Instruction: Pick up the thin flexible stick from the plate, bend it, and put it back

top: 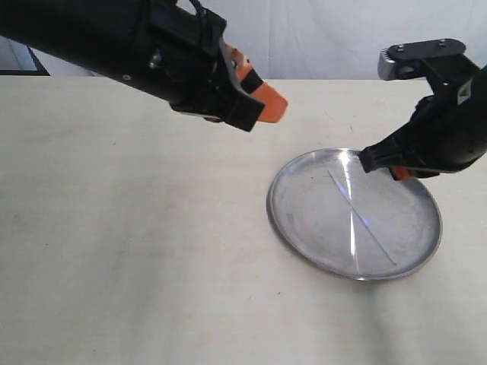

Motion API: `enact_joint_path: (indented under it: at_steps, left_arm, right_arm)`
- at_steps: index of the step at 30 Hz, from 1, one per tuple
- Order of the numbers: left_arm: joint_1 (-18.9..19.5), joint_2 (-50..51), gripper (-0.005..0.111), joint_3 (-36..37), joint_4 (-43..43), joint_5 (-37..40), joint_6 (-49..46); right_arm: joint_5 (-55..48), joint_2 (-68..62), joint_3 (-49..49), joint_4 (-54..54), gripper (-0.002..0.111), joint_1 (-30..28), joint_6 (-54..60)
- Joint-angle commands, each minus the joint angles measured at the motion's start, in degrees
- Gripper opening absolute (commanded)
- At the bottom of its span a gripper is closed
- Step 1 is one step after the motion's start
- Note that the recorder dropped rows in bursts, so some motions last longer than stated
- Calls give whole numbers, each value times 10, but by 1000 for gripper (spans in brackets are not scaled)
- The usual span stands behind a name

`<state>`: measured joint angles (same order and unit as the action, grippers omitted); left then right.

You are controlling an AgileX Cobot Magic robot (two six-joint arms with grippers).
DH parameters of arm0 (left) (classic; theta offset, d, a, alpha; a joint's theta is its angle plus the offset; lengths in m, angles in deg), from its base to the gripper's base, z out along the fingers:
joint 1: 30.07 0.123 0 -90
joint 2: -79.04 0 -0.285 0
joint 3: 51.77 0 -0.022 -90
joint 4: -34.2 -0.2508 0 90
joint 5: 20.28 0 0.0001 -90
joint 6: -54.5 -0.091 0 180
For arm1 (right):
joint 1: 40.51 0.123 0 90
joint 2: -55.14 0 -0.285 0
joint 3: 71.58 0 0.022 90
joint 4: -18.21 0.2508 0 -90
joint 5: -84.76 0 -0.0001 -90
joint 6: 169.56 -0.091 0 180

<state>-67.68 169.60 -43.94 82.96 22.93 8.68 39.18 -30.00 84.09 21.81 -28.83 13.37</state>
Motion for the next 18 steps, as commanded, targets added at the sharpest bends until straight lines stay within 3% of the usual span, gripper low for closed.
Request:
enact_joint_path:
  at_steps: [1, 5, 15, 18]
  left_arm:
    - [-2, -69, 0, 13, -167, -50, 169]
    - [-2, -145, 0, 45, -273, -97, 246]
    - [-2, -353, 0, 170, -375, -204, 352]
    - [-2, -408, 0, 216, -449, -220, 413]
  right_arm:
    - [-4, 111, -48, -30, 0, -3, -29]
    - [-6, 221, -81, -48, 0, -3, -52]
    - [-34, 457, -160, -44, 0, -3, -53]
    - [-75, 496, -178, -36, 0, -3, -53]
